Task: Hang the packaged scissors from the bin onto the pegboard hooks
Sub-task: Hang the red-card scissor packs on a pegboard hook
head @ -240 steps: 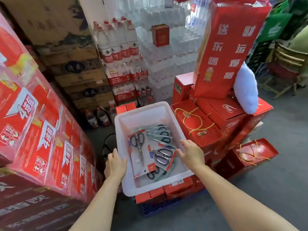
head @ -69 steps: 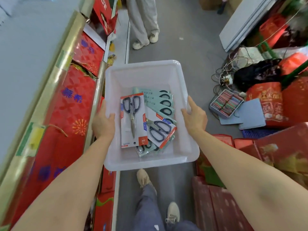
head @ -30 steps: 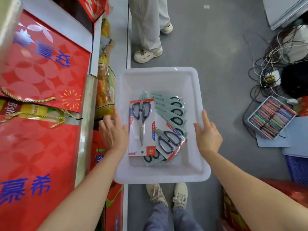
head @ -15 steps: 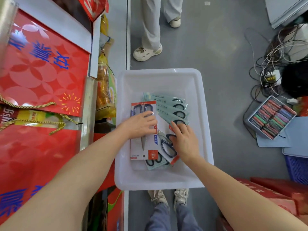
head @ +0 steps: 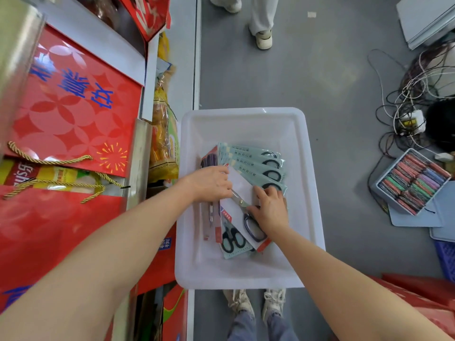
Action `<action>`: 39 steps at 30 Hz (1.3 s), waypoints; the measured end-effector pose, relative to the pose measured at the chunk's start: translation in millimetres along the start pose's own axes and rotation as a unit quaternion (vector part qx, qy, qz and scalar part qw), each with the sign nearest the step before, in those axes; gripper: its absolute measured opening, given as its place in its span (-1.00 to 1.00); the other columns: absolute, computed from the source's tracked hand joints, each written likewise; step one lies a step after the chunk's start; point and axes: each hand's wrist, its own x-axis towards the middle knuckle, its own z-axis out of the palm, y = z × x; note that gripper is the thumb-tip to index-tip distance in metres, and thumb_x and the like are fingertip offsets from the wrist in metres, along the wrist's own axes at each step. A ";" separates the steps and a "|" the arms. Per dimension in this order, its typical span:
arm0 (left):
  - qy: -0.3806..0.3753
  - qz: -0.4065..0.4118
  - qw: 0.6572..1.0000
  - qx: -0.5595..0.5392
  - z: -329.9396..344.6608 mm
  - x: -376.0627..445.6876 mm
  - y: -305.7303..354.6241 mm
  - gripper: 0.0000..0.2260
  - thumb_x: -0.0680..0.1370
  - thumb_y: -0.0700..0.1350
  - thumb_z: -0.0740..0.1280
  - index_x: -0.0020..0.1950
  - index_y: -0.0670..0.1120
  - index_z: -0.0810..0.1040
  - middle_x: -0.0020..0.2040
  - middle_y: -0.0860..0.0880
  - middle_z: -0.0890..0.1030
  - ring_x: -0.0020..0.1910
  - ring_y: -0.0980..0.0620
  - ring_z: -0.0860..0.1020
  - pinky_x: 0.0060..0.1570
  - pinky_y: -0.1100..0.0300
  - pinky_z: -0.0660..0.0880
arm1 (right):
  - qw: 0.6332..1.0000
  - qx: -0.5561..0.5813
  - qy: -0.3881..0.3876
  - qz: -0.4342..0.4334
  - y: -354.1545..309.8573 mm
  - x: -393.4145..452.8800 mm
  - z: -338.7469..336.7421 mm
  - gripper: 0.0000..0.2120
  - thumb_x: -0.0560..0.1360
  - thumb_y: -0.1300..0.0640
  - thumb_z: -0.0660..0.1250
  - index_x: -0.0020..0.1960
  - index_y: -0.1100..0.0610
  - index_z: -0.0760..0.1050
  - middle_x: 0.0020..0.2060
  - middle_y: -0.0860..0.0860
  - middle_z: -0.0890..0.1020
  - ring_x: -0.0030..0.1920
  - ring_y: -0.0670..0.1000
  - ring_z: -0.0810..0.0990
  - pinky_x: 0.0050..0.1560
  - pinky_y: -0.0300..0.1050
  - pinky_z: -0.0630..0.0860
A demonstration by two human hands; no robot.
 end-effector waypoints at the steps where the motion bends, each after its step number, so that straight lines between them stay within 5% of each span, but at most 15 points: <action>1: 0.001 -0.010 1.000 -0.023 -4.1 -6.5 -2.0 -0.80 0.48 -0.32 0.35 0.00 -0.04 0.60 -0.13 -0.01 0.67 -0.15 -0.06 0.63 0.29 -0.01 0.42 | 1.000 0.024 0.002 0.014 -2.0 1.3 -2.9 -0.64 0.45 0.02 0.37 0.21 0.10 0.48 -0.01 0.10 0.48 0.09 0.21 0.42 0.12 0.03 0.38; 6: 0.121 -0.159 0.971 -0.128 -28.7 -32.9 -7.3 -0.73 0.42 -0.32 0.42 -0.18 -0.01 0.40 -0.38 0.01 0.43 -0.43 -0.05 0.41 -0.34 0.05 0.50 | 0.984 0.164 -0.007 0.068 -8.2 -3.4 -12.8 -0.79 0.45 0.20 0.32 0.07 0.08 0.60 -0.16 0.01 0.46 -0.09 0.10 0.48 -0.19 -0.13 0.27; 8: 0.197 -0.240 0.932 -0.187 -34.0 -40.3 -0.1 -0.76 0.44 -0.24 0.46 -0.21 -0.01 0.41 -0.38 0.05 0.47 -0.41 -0.02 0.42 -0.32 0.06 0.52 | 0.978 0.202 -0.005 0.054 -10.5 -8.8 -19.3 -0.78 0.44 0.20 0.33 0.05 0.04 0.61 -0.19 -0.01 0.48 -0.15 0.05 0.46 -0.21 -0.15 0.27; 10: 0.275 -0.313 0.876 -0.244 -43.2 -46.3 10.5 -0.84 0.47 -0.11 0.47 -0.19 0.00 0.50 -0.31 0.10 0.55 -0.31 -0.01 0.53 -0.06 0.02 0.57 | 0.970 0.238 -0.003 0.046 -12.8 -15.2 -32.0 -0.78 0.44 0.21 0.32 -0.01 -0.05 0.61 -0.24 -0.08 0.52 -0.22 0.00 0.51 -0.27 -0.18 0.30; 12: 0.342 -0.391 0.786 -0.334 -57.9 -50.8 22.9 -0.87 0.50 -0.05 0.45 -0.14 -0.03 0.53 -0.25 0.11 0.58 -0.21 0.02 0.57 0.06 0.05 0.54 | 0.962 0.265 0.007 0.062 -15.7 -21.0 -50.2 -0.69 0.45 0.29 0.29 -0.07 -0.11 0.60 -0.26 -0.13 0.60 -0.24 -0.02 0.55 -0.26 -0.17 0.40; 15: 0.409 -0.494 0.580 -0.502 -83.1 -56.5 40.4 -0.88 0.56 -0.08 0.39 -0.12 -0.04 0.49 -0.22 0.06 0.60 -0.22 0.07 0.58 -0.21 0.15 0.53 | 0.956 0.283 0.029 0.065 -19.1 -25.6 -73.2 -0.71 0.40 0.30 0.26 -0.09 -0.02 0.64 -0.29 -0.02 0.68 -0.23 0.03 0.59 -0.20 -0.07 0.50; 17: 0.483 -0.507 0.450 -0.555 -99.0 -60.6 49.0 -0.93 0.58 -0.16 0.37 -0.06 -0.13 0.53 -0.17 -0.08 0.64 -0.19 0.08 0.60 -0.16 0.19 0.57 | 0.946 0.316 0.043 0.062 -24.2 -27.9 -86.9 -0.73 0.39 0.30 0.27 -0.09 -0.01 0.64 -0.35 0.01 0.65 -0.32 0.03 0.53 -0.28 -0.10 0.44; 20: 0.541 -0.530 0.341 -0.557 -123.7 -69.7 61.0 -0.95 0.57 -0.24 0.36 0.02 -0.17 0.59 -0.10 -0.05 0.67 -0.18 0.22 0.59 -0.13 0.31 0.53 | 0.925 0.368 0.060 0.068 -40.5 -39.2 -113.5 -0.66 0.45 0.32 0.30 -0.17 -0.11 0.65 -0.32 0.07 0.66 -0.32 -0.04 0.50 -0.22 -0.12 0.43; 22: 0.557 -0.544 0.301 -0.551 -137.1 -76.6 67.4 -0.88 0.57 -0.22 0.38 0.08 -0.11 0.63 -0.04 0.02 0.70 -0.14 0.23 0.61 -0.07 0.29 0.54 | 0.914 0.394 0.074 0.056 -50.2 -48.8 -132.1 -0.70 0.47 0.33 0.30 -0.11 -0.06 0.66 -0.23 0.15 0.66 -0.29 0.02 0.53 -0.13 -0.06 0.50; 24: 0.579 -0.555 0.260 -0.538 -151.4 -87.9 72.9 -0.86 0.57 -0.19 0.39 0.11 -0.12 0.63 -0.03 0.04 0.71 -0.14 0.23 0.60 -0.04 0.23 0.55 | 0.897 0.429 0.088 0.052 -60.4 -58.5 -151.1 -0.80 0.50 0.33 0.31 0.08 0.21 0.62 -0.13 0.16 0.67 -0.20 0.11 0.59 0.01 0.00 0.55; 28: 0.639 -0.575 0.190 -0.474 -187.0 -114.4 82.2 -0.95 0.56 -0.21 0.39 -0.04 -0.06 0.59 -0.19 0.11 0.65 -0.26 0.25 0.53 -0.11 0.17 0.46 | 0.869 0.487 0.088 0.017 -85.8 -75.3 -183.5 -0.73 0.54 0.32 0.29 0.21 0.17 0.58 -0.12 -0.02 0.67 -0.15 -0.07 0.58 -0.05 -0.24 0.53; 30: 0.671 -0.575 0.171 -0.435 -211.2 -126.7 88.9 -0.83 0.55 -0.24 0.39 0.10 -0.03 0.58 -0.06 0.10 0.67 -0.13 0.24 0.60 -0.09 0.27 0.51 | 0.861 0.502 0.083 -0.003 -98.8 -82.6 -198.5 -0.68 0.55 0.30 0.28 0.26 0.09 0.55 -0.19 -0.02 0.61 -0.21 -0.06 0.49 -0.10 -0.14 0.53; 33: 0.712 -0.579 0.154 -0.365 -247.7 -144.1 100.0 -0.54 0.55 -0.28 0.37 0.42 -0.02 0.46 0.25 0.06 0.62 0.19 0.19 0.58 0.07 0.40 0.53 | 0.853 0.513 0.078 -0.049 -119.0 -93.8 -222.6 -0.64 0.55 0.29 0.27 0.28 -0.02 0.54 -0.38 -0.10 0.47 -0.37 -0.07 0.31 -0.32 -0.26 0.37; 39: 0.749 -0.600 0.129 -0.250 -304.6 -178.2 139.9 -0.51 0.55 -0.20 0.40 0.45 0.09 0.44 0.24 0.02 0.64 0.15 0.11 0.62 0.11 0.29 0.56 | 0.816 0.552 0.072 -0.155 -158.3 -136.2 -276.9 -0.61 0.54 0.32 0.29 0.30 0.02 0.52 -0.41 -0.10 0.40 -0.41 -0.09 0.26 -0.37 -0.42 0.34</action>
